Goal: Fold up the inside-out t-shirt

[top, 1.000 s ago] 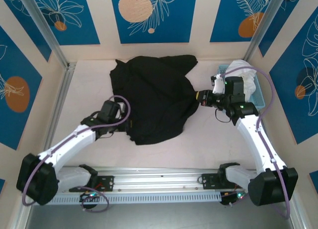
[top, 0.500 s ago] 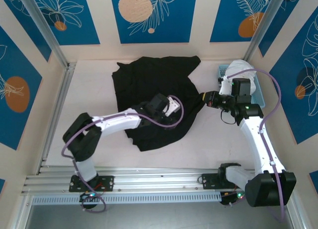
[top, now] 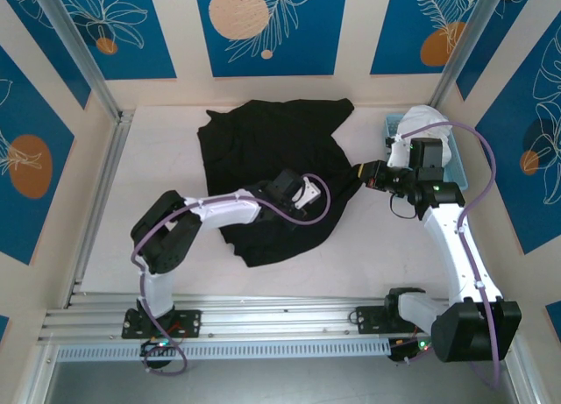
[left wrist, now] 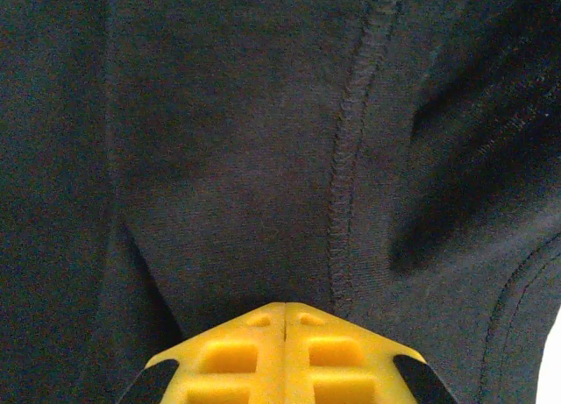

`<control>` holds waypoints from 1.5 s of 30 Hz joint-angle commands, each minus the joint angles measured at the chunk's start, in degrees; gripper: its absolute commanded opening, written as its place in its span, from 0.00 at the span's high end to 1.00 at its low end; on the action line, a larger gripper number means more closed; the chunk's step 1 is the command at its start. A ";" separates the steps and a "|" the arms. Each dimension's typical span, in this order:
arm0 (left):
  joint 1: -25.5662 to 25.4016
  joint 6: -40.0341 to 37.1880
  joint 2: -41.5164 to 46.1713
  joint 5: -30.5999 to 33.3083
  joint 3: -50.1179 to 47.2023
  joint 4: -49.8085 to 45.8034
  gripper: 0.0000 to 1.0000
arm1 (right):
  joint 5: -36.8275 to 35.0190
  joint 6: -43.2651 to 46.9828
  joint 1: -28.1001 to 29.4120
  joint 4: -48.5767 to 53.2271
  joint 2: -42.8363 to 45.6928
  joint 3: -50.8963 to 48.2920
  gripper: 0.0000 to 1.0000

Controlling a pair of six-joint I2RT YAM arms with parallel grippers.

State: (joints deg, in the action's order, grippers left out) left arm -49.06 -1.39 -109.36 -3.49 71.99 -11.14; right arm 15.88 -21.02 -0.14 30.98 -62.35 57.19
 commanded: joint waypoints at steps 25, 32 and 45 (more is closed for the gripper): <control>4.32 6.40 -3.51 -10.51 2.89 -2.60 0.72 | -0.43 -1.18 0.15 -1.57 1.90 -3.03 1.00; 4.80 7.88 1.39 -13.10 2.27 -1.10 1.00 | -8.75 -0.99 -0.26 1.61 1.38 -1.73 1.00; 9.23 21.96 19.45 -14.32 -2.89 6.04 1.00 | -25.11 11.04 25.81 -10.87 9.81 -10.57 0.31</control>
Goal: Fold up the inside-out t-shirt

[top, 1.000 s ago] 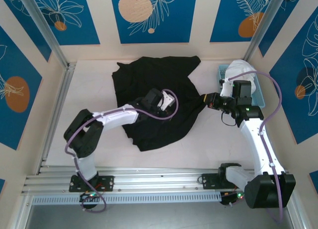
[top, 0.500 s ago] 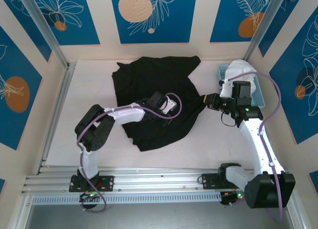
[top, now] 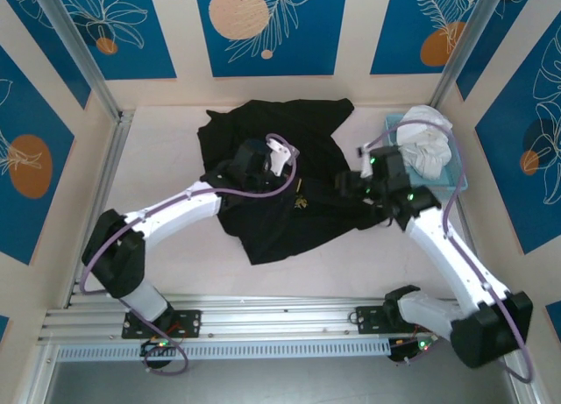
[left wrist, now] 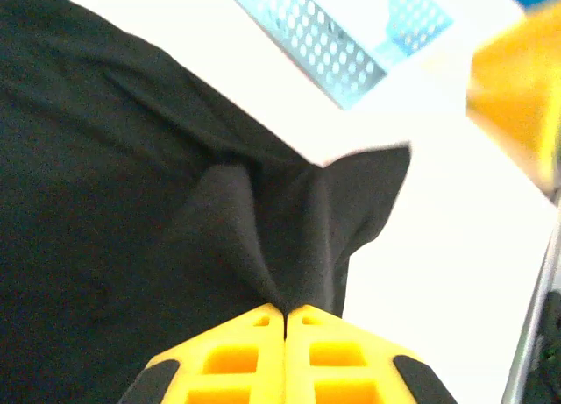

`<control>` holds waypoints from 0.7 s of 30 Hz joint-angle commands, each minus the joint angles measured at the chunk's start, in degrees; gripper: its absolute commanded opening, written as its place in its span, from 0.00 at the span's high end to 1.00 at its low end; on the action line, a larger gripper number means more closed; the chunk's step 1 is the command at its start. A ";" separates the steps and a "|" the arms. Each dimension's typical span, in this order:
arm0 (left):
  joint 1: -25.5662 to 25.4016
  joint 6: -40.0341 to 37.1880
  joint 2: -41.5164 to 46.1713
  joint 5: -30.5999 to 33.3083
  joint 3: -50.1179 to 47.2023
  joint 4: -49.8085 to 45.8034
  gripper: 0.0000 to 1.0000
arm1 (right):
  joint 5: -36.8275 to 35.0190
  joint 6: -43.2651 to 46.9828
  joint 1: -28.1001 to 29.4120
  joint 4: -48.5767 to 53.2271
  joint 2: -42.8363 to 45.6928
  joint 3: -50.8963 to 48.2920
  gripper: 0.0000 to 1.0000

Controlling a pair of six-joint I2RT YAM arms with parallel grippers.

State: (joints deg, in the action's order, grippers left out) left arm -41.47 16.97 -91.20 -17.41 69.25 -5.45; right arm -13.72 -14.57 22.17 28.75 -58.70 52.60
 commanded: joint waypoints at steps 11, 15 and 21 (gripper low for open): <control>5.53 3.62 4.30 -8.59 10.78 -12.56 1.00 | -5.95 13.11 23.35 -47.57 -11.93 -22.96 0.38; 5.79 1.87 5.28 -10.74 13.92 -17.29 1.00 | -11.06 18.09 23.25 -59.92 -25.54 -22.23 0.44; 5.99 -2.63 6.59 -11.96 16.61 -22.48 1.00 | -13.43 24.24 20.83 -72.80 -35.55 -21.73 0.47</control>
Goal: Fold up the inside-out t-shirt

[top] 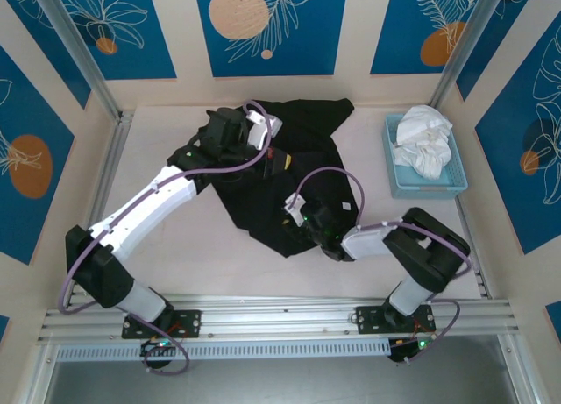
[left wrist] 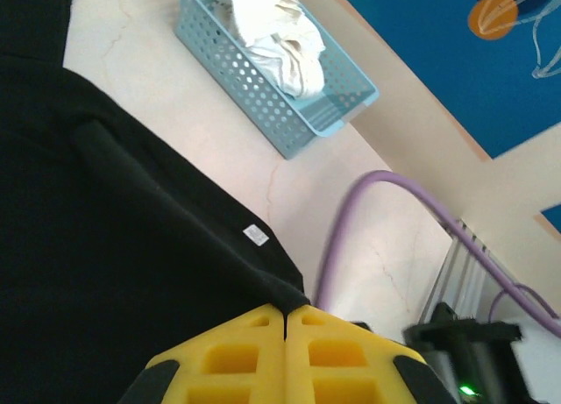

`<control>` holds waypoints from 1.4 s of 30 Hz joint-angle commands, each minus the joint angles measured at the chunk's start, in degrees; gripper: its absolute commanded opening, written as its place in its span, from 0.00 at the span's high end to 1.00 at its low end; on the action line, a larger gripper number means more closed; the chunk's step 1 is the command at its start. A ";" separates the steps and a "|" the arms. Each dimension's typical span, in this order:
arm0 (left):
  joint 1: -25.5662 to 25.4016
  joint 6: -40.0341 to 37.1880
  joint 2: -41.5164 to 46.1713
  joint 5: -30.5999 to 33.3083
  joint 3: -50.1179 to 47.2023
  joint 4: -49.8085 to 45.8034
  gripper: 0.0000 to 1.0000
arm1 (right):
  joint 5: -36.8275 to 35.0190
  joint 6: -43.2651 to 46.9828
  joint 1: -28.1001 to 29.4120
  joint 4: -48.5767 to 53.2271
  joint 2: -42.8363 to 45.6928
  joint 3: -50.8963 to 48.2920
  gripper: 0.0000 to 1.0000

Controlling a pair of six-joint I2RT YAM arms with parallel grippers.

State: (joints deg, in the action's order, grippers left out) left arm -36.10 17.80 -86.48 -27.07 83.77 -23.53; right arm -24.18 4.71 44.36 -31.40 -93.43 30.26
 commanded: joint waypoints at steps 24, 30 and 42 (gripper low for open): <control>0.40 -0.40 5.18 -13.75 5.86 1.30 1.00 | -8.63 9.78 -1.12 -17.95 -9.95 8.81 0.50; 0.02 -1.11 6.22 -14.36 6.23 0.54 1.00 | -9.83 5.96 -2.40 -11.54 -10.68 13.73 0.49; -3.95 1.27 3.65 -16.57 15.65 1.81 1.00 | -15.14 6.19 -1.44 3.71 -15.47 26.38 0.34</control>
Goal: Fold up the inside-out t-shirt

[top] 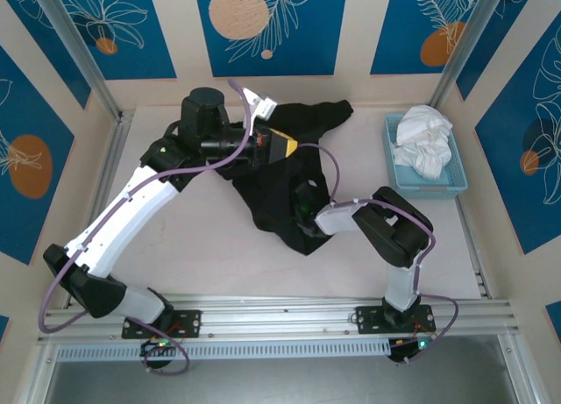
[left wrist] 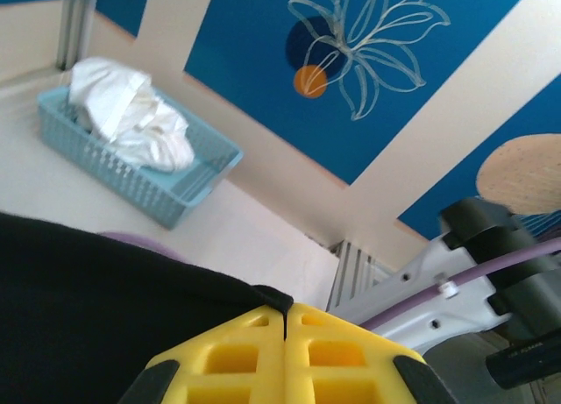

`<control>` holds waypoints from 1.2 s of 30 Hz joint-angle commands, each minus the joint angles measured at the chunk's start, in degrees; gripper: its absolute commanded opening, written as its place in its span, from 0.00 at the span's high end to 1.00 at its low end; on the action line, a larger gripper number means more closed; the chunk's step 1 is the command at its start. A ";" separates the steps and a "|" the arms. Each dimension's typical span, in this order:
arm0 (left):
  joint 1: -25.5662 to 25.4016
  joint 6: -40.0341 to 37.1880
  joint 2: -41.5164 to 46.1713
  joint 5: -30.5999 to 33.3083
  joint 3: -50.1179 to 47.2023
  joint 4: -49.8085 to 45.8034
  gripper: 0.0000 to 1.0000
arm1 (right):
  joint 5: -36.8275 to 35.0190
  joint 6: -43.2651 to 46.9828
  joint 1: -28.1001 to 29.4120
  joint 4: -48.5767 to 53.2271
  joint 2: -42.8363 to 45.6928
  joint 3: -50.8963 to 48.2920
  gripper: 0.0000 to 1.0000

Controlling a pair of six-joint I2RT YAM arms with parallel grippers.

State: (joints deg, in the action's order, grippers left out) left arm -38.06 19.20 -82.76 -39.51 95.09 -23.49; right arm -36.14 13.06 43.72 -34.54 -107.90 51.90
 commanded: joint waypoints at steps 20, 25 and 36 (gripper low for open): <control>-3.68 -2.99 -0.90 6.51 24.60 -4.83 1.00 | 7.16 -22.86 -7.81 58.38 -13.34 29.17 0.10; -2.55 -6.06 0.29 24.85 22.95 -7.68 1.00 | 16.23 -23.70 -8.13 65.81 -15.76 30.36 0.40; 15.21 1.03 2.11 44.50 7.53 -5.02 1.00 | 35.86 -20.76 -10.67 53.32 6.05 20.99 1.00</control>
State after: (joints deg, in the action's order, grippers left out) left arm -27.24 17.61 -81.08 -2.66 105.78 -30.85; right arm -10.11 -8.97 33.67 22.33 -110.39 74.06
